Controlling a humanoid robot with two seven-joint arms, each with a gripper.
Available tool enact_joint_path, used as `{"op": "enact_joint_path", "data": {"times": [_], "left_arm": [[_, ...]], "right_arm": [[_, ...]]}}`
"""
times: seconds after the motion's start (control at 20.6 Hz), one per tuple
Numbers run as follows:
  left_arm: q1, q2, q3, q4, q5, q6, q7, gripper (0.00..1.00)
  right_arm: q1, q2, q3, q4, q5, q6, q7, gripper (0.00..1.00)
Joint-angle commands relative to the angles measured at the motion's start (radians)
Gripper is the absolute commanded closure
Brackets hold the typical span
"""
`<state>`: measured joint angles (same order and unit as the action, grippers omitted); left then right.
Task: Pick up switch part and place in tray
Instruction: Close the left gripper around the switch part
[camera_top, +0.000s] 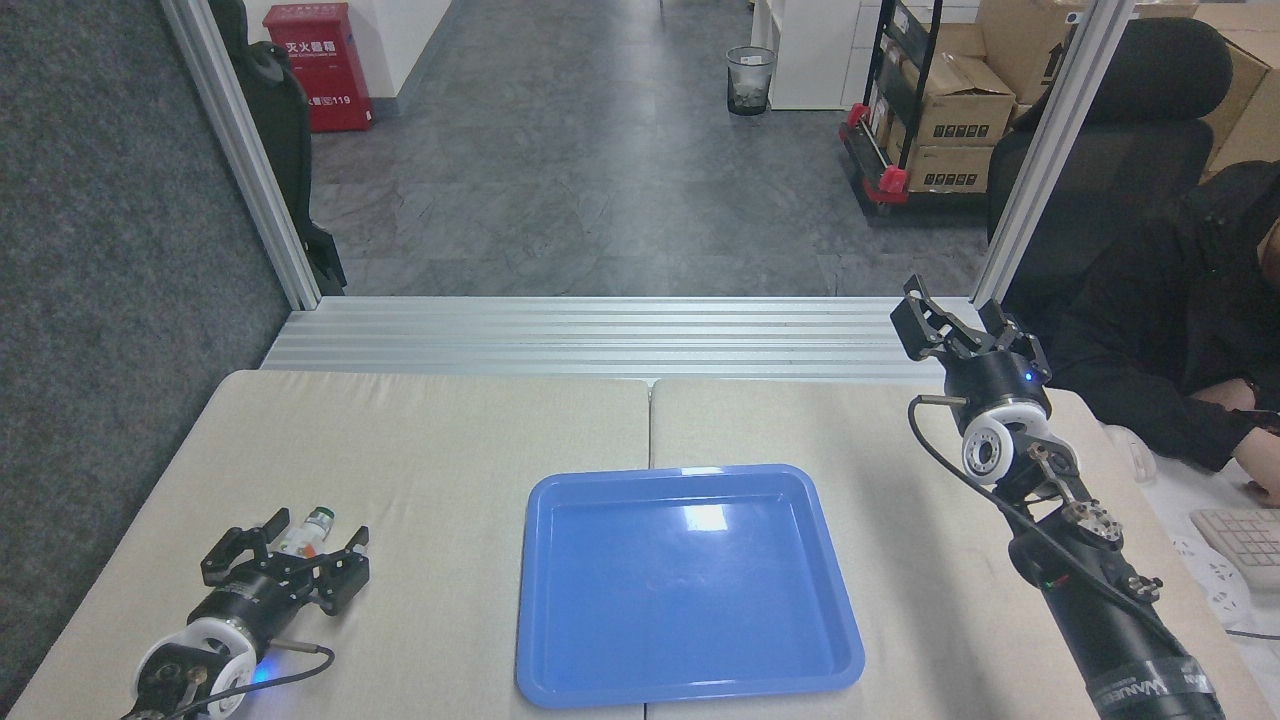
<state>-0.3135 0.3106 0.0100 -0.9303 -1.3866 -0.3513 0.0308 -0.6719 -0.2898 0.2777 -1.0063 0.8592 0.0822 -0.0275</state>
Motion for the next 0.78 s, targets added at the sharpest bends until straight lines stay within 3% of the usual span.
{"op": "enact_joint_path", "data": {"times": [0.0,0.1,0.19,0.24,0.29,0.34,0.58,0.73], "left_arm": [[0.004,0.018,-0.054,0.096,-0.009,0.028,0.004,0.07],[0.028,0.016,-0.054,0.085,-0.043,0.029,0.014,0.21],[0.031,0.018,-0.054,0.085,-0.06,0.028,0.017,0.44],[0.031,0.018,-0.054,0.085,-0.06,0.022,0.018,0.59],[0.03,0.016,-0.053,0.084,-0.052,0.014,0.017,0.88],[0.027,0.016,-0.051,0.084,-0.048,0.014,0.017,0.99],[0.008,0.018,-0.041,0.068,-0.046,0.08,0.012,1.0],[-0.018,0.054,-0.022,0.007,-0.002,0.098,0.001,1.0]], "right_arm": [[0.0,0.0,0.0,0.0,0.0,0.001,0.0,0.01],[0.0,0.0,0.0,0.0,0.0,0.001,0.0,0.01],[0.0,0.0,0.0,0.0,0.0,0.001,0.0,0.01],[0.0,0.0,0.0,0.0,0.0,0.001,0.0,0.01],[0.0,0.0,0.0,0.0,0.0,0.001,0.0,0.01],[0.0,0.0,0.0,0.0,0.0,0.001,0.0,0.01],[0.0,0.0,0.0,0.0,0.0,0.001,0.0,0.01],[0.0,0.0,0.0,0.0,0.0,0.001,0.0,0.01]]}}
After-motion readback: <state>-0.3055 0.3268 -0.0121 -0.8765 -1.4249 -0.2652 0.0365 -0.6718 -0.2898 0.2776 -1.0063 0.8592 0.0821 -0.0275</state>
